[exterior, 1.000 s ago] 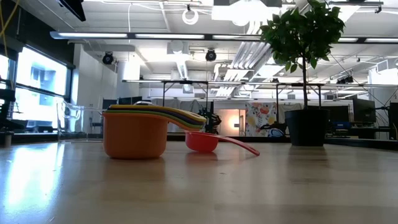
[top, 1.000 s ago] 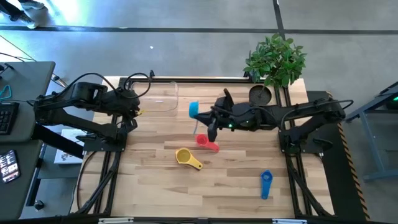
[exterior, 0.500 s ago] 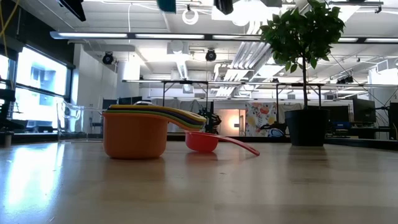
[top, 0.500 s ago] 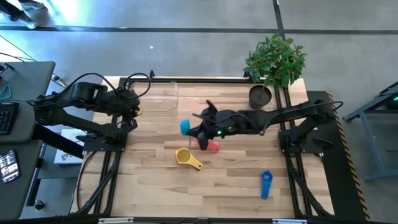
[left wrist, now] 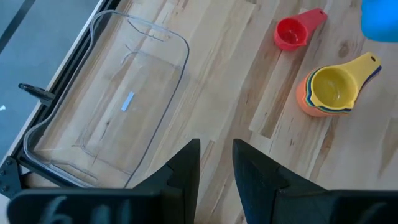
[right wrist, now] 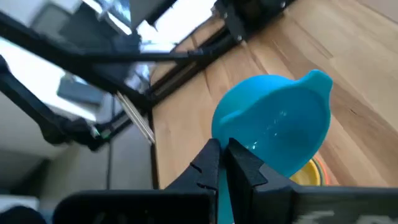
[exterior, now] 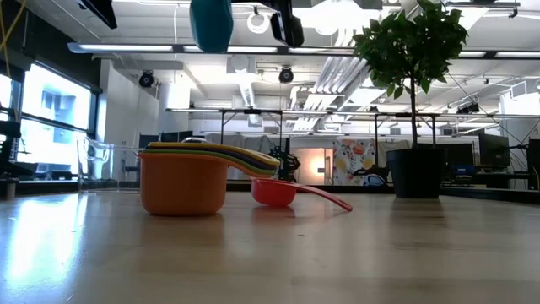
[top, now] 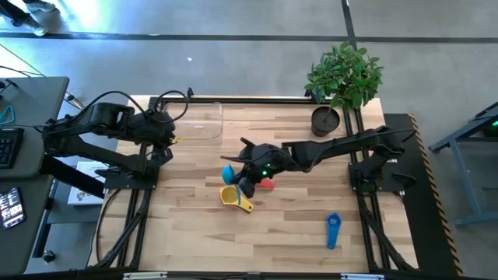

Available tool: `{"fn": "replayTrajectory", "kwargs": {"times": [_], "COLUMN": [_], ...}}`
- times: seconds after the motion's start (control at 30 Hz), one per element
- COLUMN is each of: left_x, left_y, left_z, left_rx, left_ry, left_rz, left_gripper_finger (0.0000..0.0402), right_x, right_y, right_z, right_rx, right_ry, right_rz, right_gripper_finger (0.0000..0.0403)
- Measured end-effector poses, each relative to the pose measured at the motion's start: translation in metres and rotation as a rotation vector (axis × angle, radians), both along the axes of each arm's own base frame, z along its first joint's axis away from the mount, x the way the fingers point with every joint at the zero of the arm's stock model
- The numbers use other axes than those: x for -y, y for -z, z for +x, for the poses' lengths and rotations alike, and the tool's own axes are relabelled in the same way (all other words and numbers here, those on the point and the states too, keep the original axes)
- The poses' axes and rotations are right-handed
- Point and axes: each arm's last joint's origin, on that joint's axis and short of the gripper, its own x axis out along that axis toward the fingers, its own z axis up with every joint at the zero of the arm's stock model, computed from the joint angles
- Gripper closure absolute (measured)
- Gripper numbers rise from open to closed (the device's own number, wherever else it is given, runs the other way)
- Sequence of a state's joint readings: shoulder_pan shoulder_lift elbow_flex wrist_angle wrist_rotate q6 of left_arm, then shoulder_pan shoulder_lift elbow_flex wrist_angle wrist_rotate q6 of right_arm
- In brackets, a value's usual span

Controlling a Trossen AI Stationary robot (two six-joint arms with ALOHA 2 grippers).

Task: Nest measuring cups in basket
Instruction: Stack the light blue measuring cup on top of the yellow measuring cup

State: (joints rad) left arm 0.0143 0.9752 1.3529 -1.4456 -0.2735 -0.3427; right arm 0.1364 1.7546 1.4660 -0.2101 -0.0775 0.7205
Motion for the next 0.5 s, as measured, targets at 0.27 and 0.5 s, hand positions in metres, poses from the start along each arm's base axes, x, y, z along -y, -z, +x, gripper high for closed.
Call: {"fn": "replayTrajectory", "kwargs": {"times": [0.27, 0.5], "left_x": [0.0, 0.0], "left_y": [0.0, 0.0], "left_z": [0.0, 0.0], "left_rx": [0.024, 0.034], "left_ry": [-0.082, -0.116], "left_rz": [-0.041, -0.044], "left_gripper_finger": [0.0316, 0.0316], "right_x": [-0.003, -0.009], "right_y": [-0.02, -0.013], "right_z": [0.037, 0.057], "right_rx": [-0.145, -0.288], "right_ry": [-0.155, -0.255], "right_rz": [-0.195, -0.297], "right_gripper_finger": [0.0403, 0.0403]}}
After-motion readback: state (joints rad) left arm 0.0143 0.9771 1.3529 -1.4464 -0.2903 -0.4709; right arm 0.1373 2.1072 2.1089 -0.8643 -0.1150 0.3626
